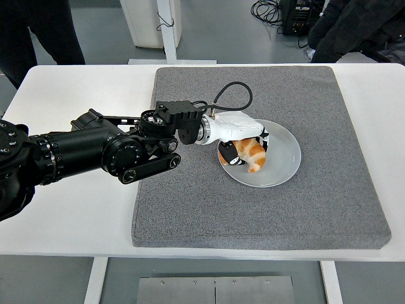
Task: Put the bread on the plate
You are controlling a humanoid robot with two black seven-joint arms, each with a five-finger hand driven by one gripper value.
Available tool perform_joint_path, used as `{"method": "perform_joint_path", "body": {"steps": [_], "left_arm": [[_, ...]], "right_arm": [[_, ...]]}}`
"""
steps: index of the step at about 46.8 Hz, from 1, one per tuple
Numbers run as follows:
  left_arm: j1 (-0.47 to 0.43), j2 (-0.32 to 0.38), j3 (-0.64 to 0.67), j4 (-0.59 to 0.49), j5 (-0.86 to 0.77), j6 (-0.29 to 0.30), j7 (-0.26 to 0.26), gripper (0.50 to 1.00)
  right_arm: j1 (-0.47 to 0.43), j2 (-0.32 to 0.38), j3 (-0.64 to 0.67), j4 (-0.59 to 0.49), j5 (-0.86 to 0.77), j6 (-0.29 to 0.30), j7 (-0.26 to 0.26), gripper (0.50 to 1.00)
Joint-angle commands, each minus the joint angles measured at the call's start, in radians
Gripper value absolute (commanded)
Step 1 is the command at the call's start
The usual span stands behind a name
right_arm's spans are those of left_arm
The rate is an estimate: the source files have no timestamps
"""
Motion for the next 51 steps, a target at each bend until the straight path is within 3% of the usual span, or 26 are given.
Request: {"method": "perform_joint_path", "body": {"steps": [1, 10, 14, 30, 39, 51], "left_arm": [[0.004, 0.0, -0.001, 0.0, 0.0, 0.0, 0.0, 0.5], [0.004, 0.0, -0.003, -0.001, -0.013, -0.001, 0.012, 0.5], [0.006, 0.0, -0.003, -0.001, -0.018, -0.003, 0.012, 0.999], [-0.01, 0.0, -0.004, -0.012, -0.02, -0.015, 0.011, 1.0], [-0.066, 0.0, -0.044, -0.086, -0.131, -0.144, 0.005, 1.0], [-0.146, 0.0, -0.093, -0.101, -0.305, -0.162, 0.015, 1.0]], "right_arm": [[0.0, 0.0, 0.0, 0.0, 0.001, 0.0, 0.0, 1.0], [0.0, 0.0, 0.0, 0.0, 0.001, 0.0, 0.0, 1.0], [0.0, 0.0, 0.0, 0.0, -0.001, 0.0, 0.0, 1.0], [0.0, 0.0, 0.0, 0.0, 0.001, 0.0, 0.0, 1.0], [0.0, 0.0, 0.0, 0.0, 0.001, 0.0, 0.0, 1.0], [0.0, 0.0, 0.0, 0.0, -0.001, 0.0, 0.0, 1.0]]}}
